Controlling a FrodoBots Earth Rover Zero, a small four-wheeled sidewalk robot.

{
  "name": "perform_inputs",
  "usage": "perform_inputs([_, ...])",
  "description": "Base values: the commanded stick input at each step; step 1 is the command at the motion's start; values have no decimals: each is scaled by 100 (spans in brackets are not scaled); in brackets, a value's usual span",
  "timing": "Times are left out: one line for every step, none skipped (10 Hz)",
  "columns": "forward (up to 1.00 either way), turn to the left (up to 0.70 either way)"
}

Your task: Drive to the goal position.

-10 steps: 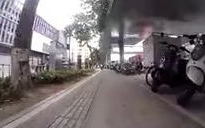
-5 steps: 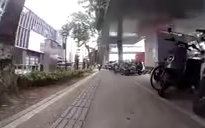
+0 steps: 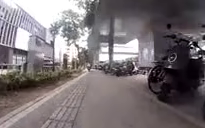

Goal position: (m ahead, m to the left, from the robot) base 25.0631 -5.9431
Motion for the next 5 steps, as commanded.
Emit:
perform_inputs([70, 0])
perform_inputs([70, 0])
perform_inputs([70, 2])
perform_inputs([70, 11])
perform_inputs([70, 14])
